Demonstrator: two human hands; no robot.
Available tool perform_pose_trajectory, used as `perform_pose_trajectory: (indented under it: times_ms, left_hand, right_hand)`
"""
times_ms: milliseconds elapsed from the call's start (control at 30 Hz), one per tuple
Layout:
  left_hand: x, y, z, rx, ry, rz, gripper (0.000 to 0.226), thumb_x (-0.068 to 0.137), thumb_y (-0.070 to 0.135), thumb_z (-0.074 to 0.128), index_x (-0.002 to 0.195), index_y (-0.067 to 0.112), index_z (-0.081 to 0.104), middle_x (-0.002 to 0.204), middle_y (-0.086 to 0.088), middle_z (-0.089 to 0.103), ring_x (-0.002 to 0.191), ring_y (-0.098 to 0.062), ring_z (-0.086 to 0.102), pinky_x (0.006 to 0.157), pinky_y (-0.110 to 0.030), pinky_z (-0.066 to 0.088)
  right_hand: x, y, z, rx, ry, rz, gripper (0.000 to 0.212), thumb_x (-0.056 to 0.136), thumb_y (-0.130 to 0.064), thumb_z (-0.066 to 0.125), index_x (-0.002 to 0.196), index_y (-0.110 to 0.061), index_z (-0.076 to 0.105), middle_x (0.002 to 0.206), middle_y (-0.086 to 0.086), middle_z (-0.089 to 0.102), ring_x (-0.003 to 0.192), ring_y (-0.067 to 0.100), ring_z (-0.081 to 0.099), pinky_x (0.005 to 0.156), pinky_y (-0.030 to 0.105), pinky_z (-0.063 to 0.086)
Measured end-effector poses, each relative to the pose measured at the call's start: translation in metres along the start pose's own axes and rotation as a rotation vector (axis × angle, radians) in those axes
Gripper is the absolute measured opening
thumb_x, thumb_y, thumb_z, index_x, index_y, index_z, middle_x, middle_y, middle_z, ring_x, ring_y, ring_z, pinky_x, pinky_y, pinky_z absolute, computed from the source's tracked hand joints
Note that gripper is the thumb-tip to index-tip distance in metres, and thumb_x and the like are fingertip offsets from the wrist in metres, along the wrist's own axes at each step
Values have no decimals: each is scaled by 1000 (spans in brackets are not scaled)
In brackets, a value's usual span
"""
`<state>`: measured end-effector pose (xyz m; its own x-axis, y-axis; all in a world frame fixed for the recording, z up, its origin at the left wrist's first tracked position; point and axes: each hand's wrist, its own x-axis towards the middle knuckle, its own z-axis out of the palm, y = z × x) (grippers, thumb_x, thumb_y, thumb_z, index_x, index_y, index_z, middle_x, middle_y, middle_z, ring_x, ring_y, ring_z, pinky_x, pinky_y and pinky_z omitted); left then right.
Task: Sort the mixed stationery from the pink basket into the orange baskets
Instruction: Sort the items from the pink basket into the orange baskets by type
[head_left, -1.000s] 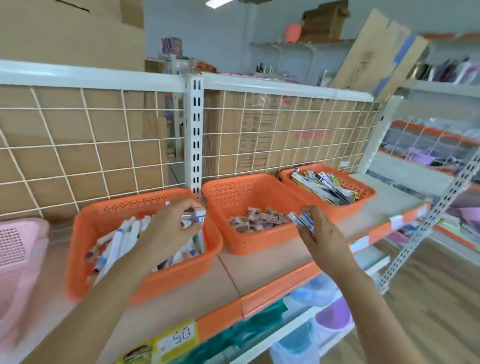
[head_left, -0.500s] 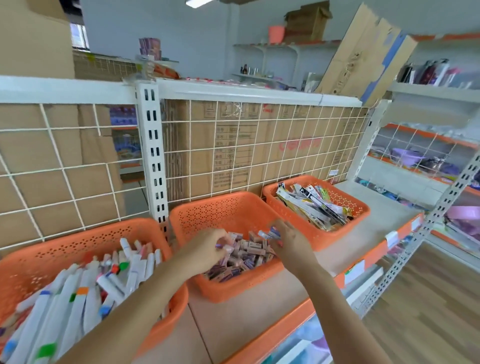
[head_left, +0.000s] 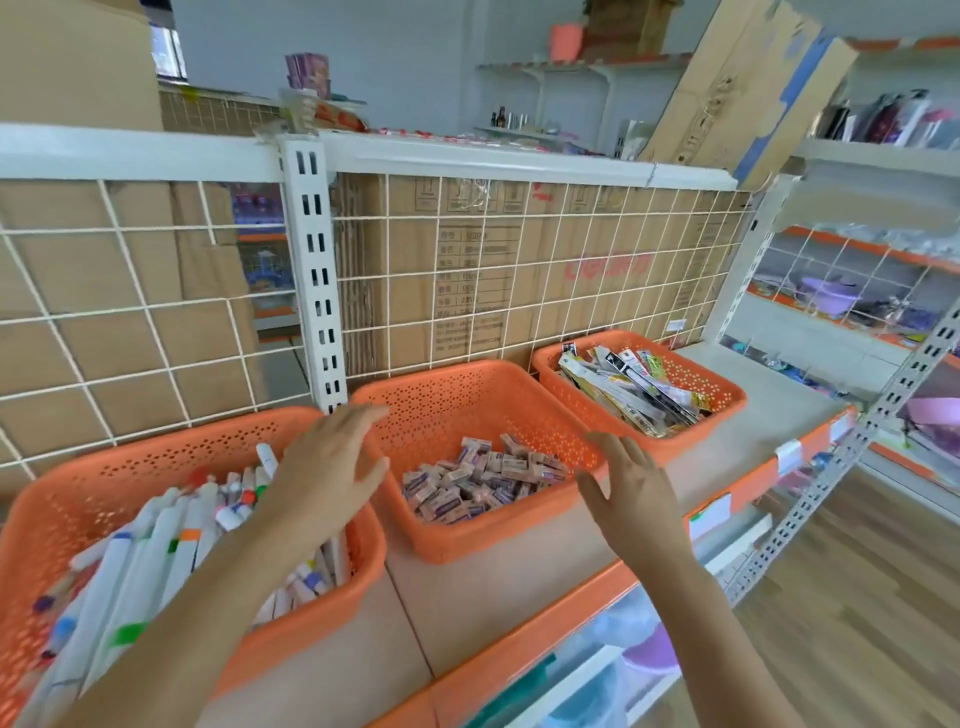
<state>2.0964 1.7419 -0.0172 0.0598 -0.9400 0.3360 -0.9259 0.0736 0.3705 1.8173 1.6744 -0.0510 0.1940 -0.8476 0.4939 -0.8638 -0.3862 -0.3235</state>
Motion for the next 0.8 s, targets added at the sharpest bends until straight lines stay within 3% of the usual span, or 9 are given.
perform_pose_trajectory:
  times_ms: [133,233,333,433,533,667,800]
  left_hand:
    - [-37,-21,-19,60,73,-32,46,83,12,66,127,11,53,126,-10,55,112,-35,53,93,-47,41]
    - [-71,-37,-35,98,113,-68,43,79,8,69,121,9,57,120,-13,59,106,-39,56,86,-49,44]
    - [-107,-51,-51,131,143,-119,35,83,16,62,117,7,60,114,-16,61,104,-41,57,86,-50,44]
    - [-139,-65,-64,180,129,-159,44,79,28,50,117,8,60,115,-17,61,99,-43,58,84,-52,48]
    - [-167,-75,-75,165,154,-201,39,78,22,55,115,9,60,112,-16,62,97,-40,59,82,-50,49]
    - [-202,-92,-90,203,154,-247,52,77,40,40,113,8,61,107,-17,62,93,-40,61,77,-51,52]
    - [-229,-112,-108,158,180,-407,39,83,22,59,118,6,59,114,-16,58,104,-40,56,84,-51,48]
  right_hand:
    - [-29,-13,-10,-43,35,-24,36,81,-14,69,116,-8,60,102,13,64,90,39,60,72,45,47]
    - [-54,-25,-13,-45,46,-37,31,81,-20,61,109,-8,62,98,14,63,83,40,61,68,44,49]
    - [-78,-37,-13,-30,19,-61,38,75,-24,56,107,-6,63,97,15,64,79,40,62,67,44,51]
    - [-95,-52,-11,-15,2,-82,38,77,-24,56,110,-6,62,100,15,64,82,40,61,67,44,50]
    - [-108,-70,-4,6,-22,-99,33,80,-15,66,112,-5,61,103,17,63,86,41,60,70,47,50]
    - [-115,-100,4,63,-58,-111,39,78,-10,71,115,-3,59,105,18,62,87,43,59,69,47,48]
    - [-111,-139,14,101,-85,-183,39,79,-9,70,116,-2,58,104,18,61,92,42,58,73,47,47]
